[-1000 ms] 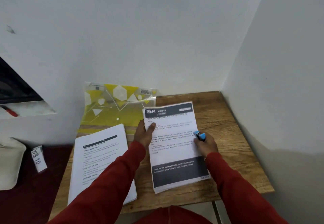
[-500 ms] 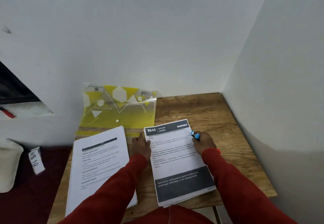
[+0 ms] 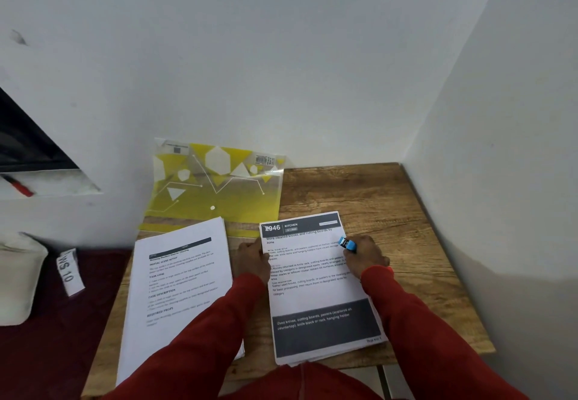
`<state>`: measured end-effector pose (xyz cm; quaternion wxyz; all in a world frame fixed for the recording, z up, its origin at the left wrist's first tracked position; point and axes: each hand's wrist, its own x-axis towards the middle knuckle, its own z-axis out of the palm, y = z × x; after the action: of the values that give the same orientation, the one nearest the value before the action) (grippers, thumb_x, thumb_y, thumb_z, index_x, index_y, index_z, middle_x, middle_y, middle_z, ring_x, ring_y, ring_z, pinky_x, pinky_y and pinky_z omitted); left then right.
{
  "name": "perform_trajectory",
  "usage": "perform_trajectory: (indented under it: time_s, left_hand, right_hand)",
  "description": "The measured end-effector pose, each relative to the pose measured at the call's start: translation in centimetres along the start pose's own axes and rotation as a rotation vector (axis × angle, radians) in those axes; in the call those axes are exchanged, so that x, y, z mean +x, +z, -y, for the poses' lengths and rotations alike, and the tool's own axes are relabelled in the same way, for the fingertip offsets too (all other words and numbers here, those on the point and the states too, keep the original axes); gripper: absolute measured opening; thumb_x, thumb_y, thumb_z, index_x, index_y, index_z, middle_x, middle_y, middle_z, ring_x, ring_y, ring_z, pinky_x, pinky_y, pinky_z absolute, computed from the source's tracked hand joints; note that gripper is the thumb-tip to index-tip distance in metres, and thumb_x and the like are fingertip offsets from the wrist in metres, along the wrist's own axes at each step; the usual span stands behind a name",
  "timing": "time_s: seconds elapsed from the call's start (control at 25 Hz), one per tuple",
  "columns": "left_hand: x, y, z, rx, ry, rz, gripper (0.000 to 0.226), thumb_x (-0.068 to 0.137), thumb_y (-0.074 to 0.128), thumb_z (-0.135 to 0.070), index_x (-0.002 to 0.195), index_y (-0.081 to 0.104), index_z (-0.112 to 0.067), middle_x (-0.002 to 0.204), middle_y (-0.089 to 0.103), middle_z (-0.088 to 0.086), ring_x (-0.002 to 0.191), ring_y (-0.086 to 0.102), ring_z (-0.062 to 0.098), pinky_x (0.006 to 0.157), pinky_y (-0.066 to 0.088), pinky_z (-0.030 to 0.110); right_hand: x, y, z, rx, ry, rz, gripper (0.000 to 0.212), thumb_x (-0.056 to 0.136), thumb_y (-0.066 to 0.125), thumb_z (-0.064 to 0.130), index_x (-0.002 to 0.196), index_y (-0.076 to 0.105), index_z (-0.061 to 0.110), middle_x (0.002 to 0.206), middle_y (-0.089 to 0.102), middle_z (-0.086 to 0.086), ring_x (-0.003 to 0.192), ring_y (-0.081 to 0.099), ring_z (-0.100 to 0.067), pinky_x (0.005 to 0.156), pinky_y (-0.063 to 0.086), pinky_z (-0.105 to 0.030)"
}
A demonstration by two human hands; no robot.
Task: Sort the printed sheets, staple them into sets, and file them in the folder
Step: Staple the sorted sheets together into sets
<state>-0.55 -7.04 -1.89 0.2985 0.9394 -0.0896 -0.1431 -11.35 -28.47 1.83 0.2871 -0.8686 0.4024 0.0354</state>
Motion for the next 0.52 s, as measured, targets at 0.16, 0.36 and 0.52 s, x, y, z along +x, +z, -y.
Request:
perform_trajectory:
  time_s: [0.16, 0.36, 0.52]
  left_hand:
    - [-0.2, 0.1, -0.1, -0.003, 0.002, -0.020, 0.037, 0.089, 0.058, -0.010, 0.124, 0.061, -0.020, 0.112, 0.059, 0.018, 0.108, 0.056, 0.035, 0.097, 0.047, 0.038]
    - [-0.5, 0.2, -0.6, 0.026, 0.005, -0.036, 0.035, 0.091, 0.054, -0.011, 0.125, 0.060, -0.017, 0.118, 0.054, 0.017, 0.110, 0.054, 0.032, 0.097, 0.043, 0.034]
    - [-0.9, 0.3, -0.9, 0.050, -0.015, -0.050, 0.034, 0.095, 0.050, -0.021, 0.128, 0.055, -0.018, 0.125, 0.049, 0.013, 0.111, 0.054, 0.029, 0.097, 0.045, 0.034]
  right_hand:
    - [0.1, 0.0, 0.8, -0.311, -0.250, -0.048, 0.047, 0.087, 0.055, 0.017, 0.132, 0.052, 0.030, 0.140, 0.043, 0.003, 0.126, 0.041, -0.025, 0.101, 0.029, -0.044]
    - [1.8, 0.9, 6.7, -0.334, -0.577, 0.149, 0.058, 0.083, 0.052, 0.005, 0.138, 0.049, 0.024, 0.149, 0.041, 0.004, 0.135, 0.037, -0.025, 0.109, 0.027, -0.041]
    - [4.0, 2.9, 9.9, -0.392, -0.652, 0.270, 0.059, 0.088, 0.053, 0.006, 0.142, 0.045, 0.027, 0.152, 0.036, 0.004, 0.140, 0.030, -0.027, 0.113, 0.026, -0.050]
